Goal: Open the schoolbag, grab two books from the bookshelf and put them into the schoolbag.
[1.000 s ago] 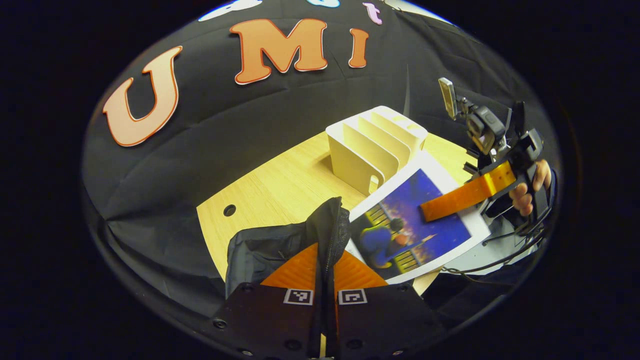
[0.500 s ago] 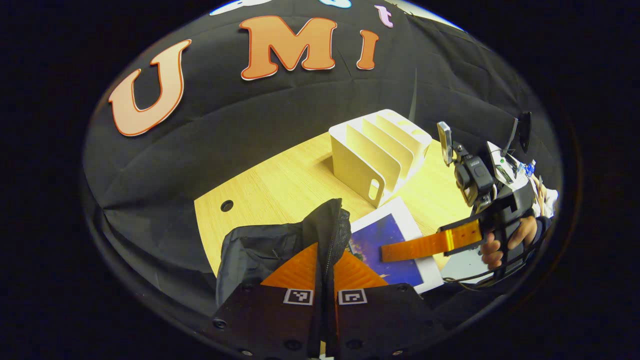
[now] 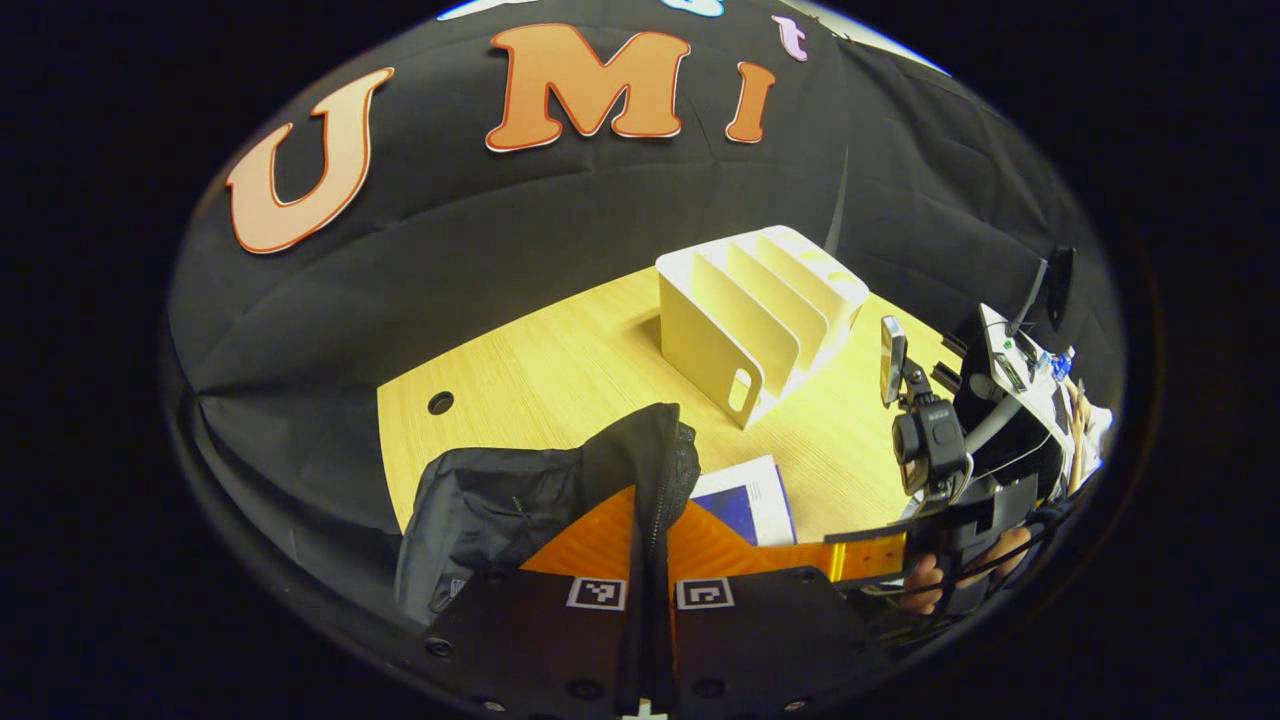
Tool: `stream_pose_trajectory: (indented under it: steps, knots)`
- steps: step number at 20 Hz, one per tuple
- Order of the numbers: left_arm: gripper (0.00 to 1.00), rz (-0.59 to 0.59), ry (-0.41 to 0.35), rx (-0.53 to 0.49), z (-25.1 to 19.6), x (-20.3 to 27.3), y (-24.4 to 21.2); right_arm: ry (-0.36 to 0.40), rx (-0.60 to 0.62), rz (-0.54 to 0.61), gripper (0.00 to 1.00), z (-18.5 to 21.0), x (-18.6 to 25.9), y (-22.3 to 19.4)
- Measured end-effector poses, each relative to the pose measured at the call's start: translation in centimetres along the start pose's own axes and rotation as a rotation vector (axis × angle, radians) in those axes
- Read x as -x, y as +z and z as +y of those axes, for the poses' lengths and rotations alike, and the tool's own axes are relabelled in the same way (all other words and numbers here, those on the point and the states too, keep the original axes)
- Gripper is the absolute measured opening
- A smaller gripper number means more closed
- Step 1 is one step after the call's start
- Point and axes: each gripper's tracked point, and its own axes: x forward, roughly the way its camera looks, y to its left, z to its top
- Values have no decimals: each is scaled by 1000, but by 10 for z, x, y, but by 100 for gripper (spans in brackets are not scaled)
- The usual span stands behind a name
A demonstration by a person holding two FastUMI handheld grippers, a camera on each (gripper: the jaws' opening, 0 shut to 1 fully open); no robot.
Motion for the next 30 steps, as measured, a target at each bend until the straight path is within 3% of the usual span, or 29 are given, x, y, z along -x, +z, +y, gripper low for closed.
stream_pose_trajectory:
  steps: [1,2,3,8,9,11,14,15,16,17,19,22,25,26,30]
  knots:
    - [5,3,-2,-2,-5,-1,-2,7,-11,9,33,1,-3,-5]
    - [12,7,-9,-5,-9,-1,-3,16,-22,5,33,0,-8,-7]
    - [5,8,-10,-9,-13,-2,-5,25,-26,3,33,-2,-13,-9]
    - [5,24,-20,-20,-22,1,-17,54,-49,47,34,-5,-37,-23]
    - [4,26,-19,-22,-22,2,-18,36,-48,64,46,-7,-38,-28]
    - [5,21,-14,-23,-17,2,-18,-22,-36,96,46,-16,-38,-33]
    - [4,19,-13,-12,-14,2,-19,-82,4,164,58,-27,-28,-41]
    - [4,18,-12,-12,-14,2,-20,-99,18,185,53,-29,-24,-42]
    - [5,17,-9,-17,-13,1,-20,-119,32,200,77,-32,-20,-41]
    - [5,18,-4,-21,-12,2,-21,-154,56,224,88,-38,-12,-43]
    - [5,11,9,-21,-11,0,-21,-202,117,248,97,-48,3,-39]
    - [4,15,34,8,-12,-4,-23,-227,178,293,98,-53,32,-22]
    - [5,19,85,2,-17,-8,-26,-196,210,289,98,-50,60,9]
    - [0,29,106,-7,-20,-9,-29,-197,219,288,98,-51,71,20]
    - [11,69,192,-74,-34,-17,-38,-203,298,269,97,-59,111,69]
